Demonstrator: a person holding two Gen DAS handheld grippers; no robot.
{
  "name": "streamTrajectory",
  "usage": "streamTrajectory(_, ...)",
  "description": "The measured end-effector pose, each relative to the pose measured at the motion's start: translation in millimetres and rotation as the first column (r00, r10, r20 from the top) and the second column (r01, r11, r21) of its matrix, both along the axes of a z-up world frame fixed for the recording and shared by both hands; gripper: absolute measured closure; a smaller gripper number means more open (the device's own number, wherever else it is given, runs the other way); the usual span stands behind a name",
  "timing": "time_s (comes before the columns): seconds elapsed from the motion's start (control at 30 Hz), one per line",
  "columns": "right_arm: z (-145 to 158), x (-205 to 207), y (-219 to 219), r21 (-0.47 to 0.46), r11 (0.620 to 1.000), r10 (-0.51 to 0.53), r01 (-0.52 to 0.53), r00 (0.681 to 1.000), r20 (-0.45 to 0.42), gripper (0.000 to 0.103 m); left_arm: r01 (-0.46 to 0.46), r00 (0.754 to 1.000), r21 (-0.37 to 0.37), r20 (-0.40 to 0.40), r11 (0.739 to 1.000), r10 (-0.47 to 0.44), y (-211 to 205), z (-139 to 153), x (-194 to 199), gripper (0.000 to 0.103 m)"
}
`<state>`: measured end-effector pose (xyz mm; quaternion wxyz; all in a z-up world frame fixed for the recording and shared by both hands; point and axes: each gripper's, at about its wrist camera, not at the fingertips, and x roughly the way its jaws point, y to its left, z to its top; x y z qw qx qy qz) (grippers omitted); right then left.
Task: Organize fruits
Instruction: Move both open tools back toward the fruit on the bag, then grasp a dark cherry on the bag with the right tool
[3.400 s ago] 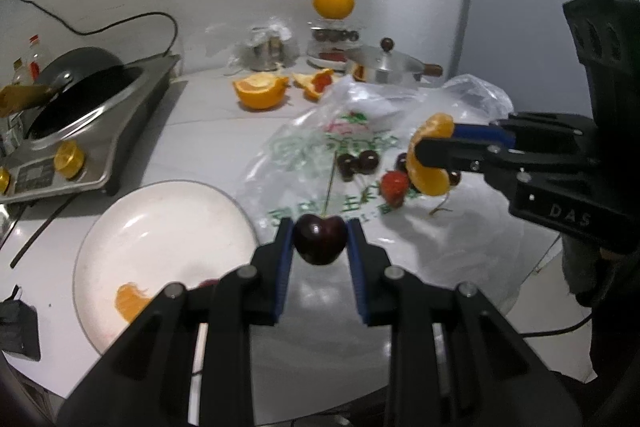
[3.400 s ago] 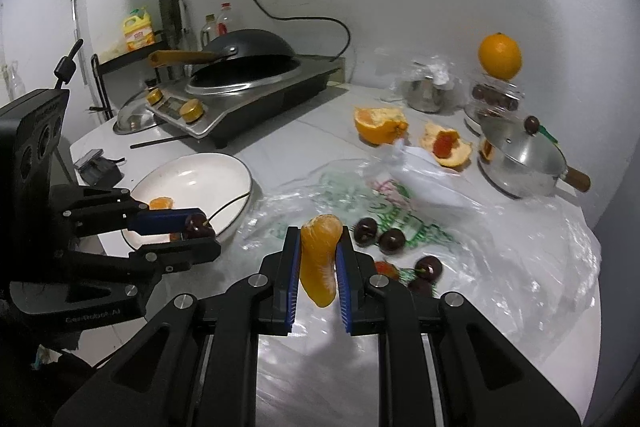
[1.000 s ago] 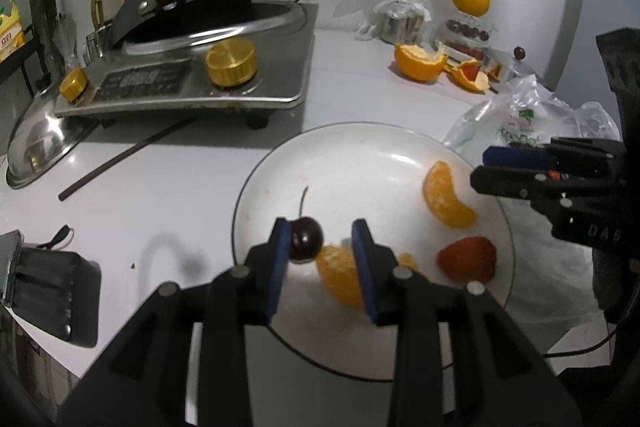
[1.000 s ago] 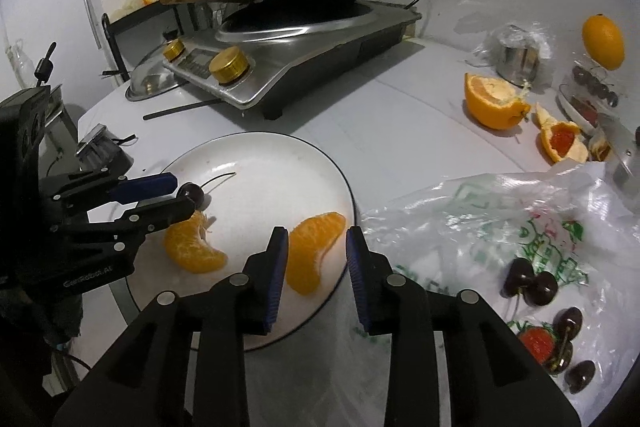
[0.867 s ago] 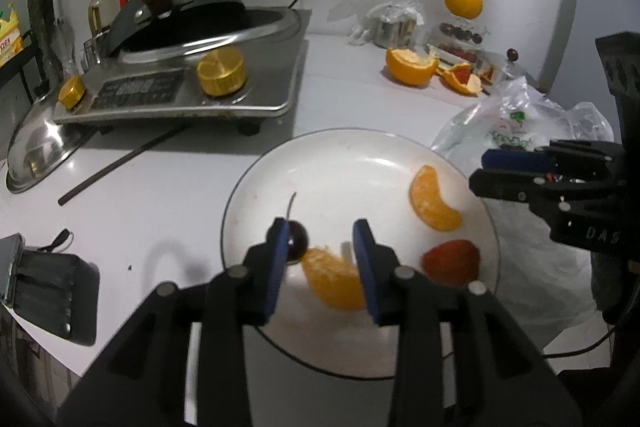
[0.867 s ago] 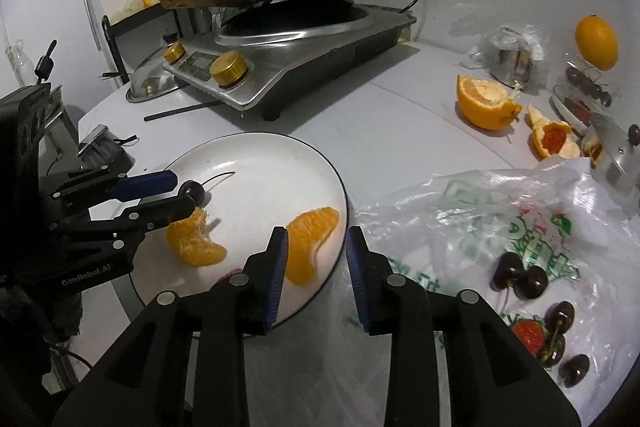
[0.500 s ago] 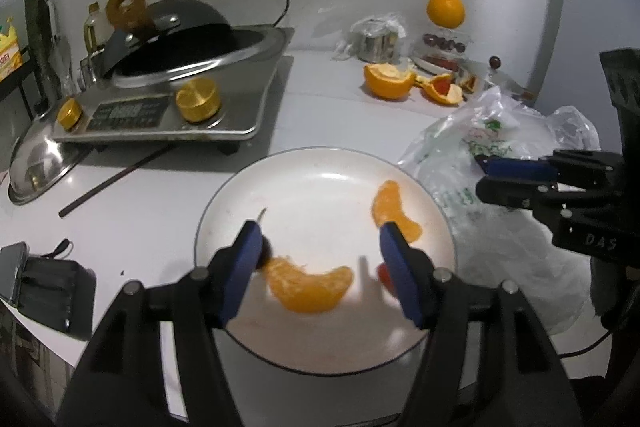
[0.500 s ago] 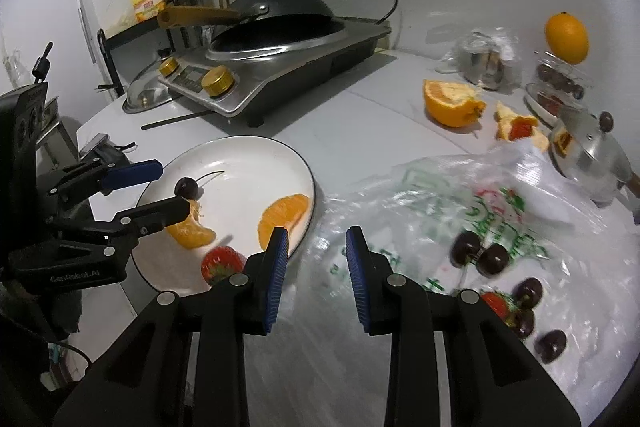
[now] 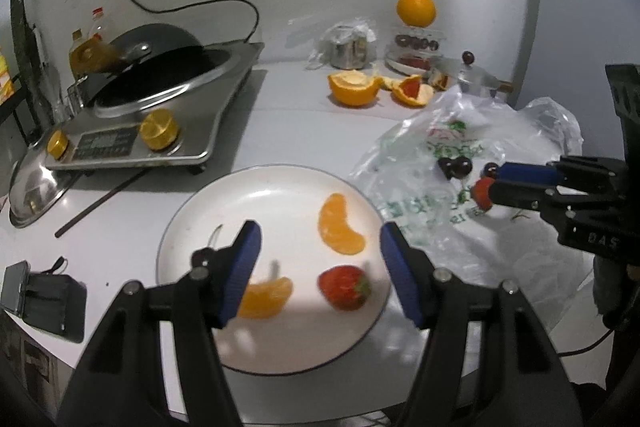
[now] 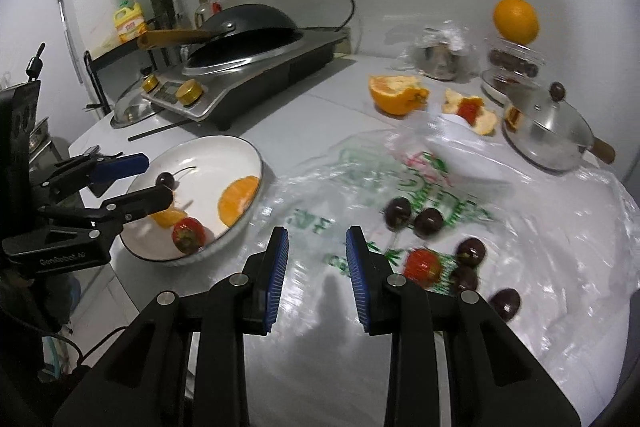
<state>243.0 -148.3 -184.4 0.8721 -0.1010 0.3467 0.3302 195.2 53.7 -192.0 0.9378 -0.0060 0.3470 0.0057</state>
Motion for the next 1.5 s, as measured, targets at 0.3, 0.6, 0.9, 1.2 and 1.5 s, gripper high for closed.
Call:
streamTrajectory(0.3,0,3,-41,0.015,0.998,-0.058,0.058,0.998,0.006,0.071,0.056,0.998,0.012,-0.012,0.998,-0.056,-38,2,8,0.040)
streamTrajectory(0.6,-5,12,-76,0.020,0.994,-0.110,0.110,0.994,0.000,0.071,0.100,0.995,0.024,-0.025,0.995,-0.100,-67,1,19,0.040)
streamTrajectory(0.9,-11,24,-99,0.018,0.989,-0.146,0.146,0.989,-0.007,0.071,0.135,0.990,0.036,-0.045,0.990,-0.133,-91,-1,33,0.040)
streamTrajectory(1.2,-22,37,-113,0.007,0.986,-0.166,0.166,0.986,-0.019,0.071,0.164,0.985,0.047,-0.061,0.985,-0.161,-109,-3,45,0.040)
streamTrajectory(1.5,-39,49,-123,-0.018,0.985,-0.174,0.174,0.984,-0.047,0.071,0.194,0.978,0.057,-0.084,0.979,-0.189,-126,-10,58,0.040)
